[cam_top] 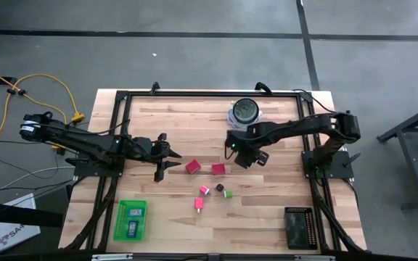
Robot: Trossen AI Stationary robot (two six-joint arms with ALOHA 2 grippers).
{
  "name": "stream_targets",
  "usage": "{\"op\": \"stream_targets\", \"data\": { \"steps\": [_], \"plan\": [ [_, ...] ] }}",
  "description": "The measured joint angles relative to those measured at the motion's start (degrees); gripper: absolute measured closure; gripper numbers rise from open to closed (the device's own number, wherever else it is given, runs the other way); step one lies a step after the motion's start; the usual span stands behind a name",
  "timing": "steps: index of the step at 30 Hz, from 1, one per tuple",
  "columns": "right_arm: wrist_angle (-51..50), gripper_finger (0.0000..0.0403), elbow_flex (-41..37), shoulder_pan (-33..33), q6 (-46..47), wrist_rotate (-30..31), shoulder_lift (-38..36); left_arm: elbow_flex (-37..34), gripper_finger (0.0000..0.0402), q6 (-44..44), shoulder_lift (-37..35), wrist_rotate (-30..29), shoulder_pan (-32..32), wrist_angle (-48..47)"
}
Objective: Pick & Place Office items
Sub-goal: Put the black digital timer into the green bin
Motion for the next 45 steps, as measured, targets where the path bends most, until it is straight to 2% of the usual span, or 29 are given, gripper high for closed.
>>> {"op": "stream_targets", "data": {
  "steps": [6,25,31,39,45],
  "plan": [
    [-0.24,0.0190,0.00,0.63,0.16,0.06,2.17,0.00,0.0277,-0.01,0.00,-0.01,0.00,0.26],
    [-0.70,0.0190,-0.02,0.63,-1.31,0.08,2.23,0.00,0.0277,0.00,0.00,-0.02,0.00,0.26],
    [-2.27,0.0190,-0.02,0.33,-0.61,7.62,2.23,0.00,0.0277,0.02,0.00,-0.01,0.00,0.26],
    [-3.12,0.0190,-1.49,0.15,0.05,5.98,2.41,0.00,0.0277,0.01,0.00,-0.02,0.00,0.26],
    [0.06,0.0190,-3.76,0.13,0.14,6.24,2.47,0.00,0.0277,0.02,0.00,-0.01,0.00,0.25]
  ]
}}
